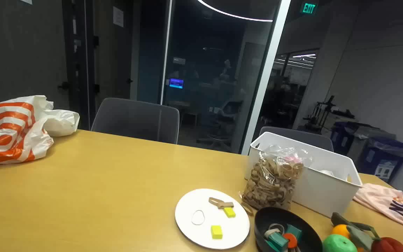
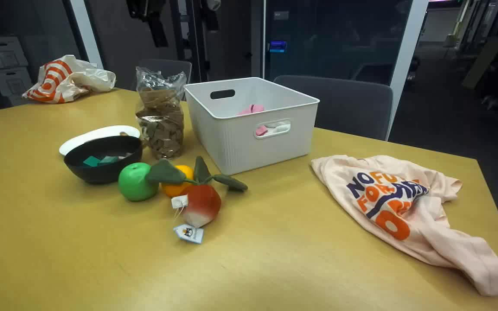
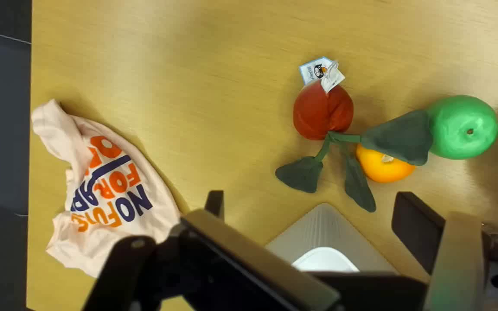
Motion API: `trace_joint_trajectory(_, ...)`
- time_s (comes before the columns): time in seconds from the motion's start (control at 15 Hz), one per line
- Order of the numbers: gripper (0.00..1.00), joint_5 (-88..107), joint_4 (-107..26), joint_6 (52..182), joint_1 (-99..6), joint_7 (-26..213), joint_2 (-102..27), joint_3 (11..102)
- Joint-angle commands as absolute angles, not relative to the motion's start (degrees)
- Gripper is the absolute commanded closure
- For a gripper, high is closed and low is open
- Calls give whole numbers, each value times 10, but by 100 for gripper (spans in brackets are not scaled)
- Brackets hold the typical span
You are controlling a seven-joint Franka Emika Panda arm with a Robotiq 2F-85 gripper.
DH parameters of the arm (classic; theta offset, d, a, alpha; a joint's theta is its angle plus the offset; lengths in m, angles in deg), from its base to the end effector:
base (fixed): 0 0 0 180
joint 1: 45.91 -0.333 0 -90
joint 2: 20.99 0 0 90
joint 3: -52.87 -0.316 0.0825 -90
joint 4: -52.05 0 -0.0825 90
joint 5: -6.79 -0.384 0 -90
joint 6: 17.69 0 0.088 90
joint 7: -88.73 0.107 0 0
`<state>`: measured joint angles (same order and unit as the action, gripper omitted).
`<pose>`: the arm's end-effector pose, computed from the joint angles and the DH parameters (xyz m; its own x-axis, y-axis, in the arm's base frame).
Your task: Put the pink shirt on the edge of the basket
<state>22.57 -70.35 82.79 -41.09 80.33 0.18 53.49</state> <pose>0.4384 -0.0667 0.5587 0.9936 0.0967 -0.0578 0.1084 -0.9602 0.2573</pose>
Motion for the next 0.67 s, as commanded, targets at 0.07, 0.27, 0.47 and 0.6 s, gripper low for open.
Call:
trace_joint_trajectory(0.07, 0, 229, -698, 826, -421, 806, 2, 543)
trace_joint_trajectory(0.27, 0, 233, -698, 828, -421, 807, 1, 542)
trace_joint_trajectory(0.47, 0, 247, -664, 814, -408, 834, -56, 546)
trace_joint_trajectory(0.6, 0, 261, -641, 814, -398, 862, -102, 554)
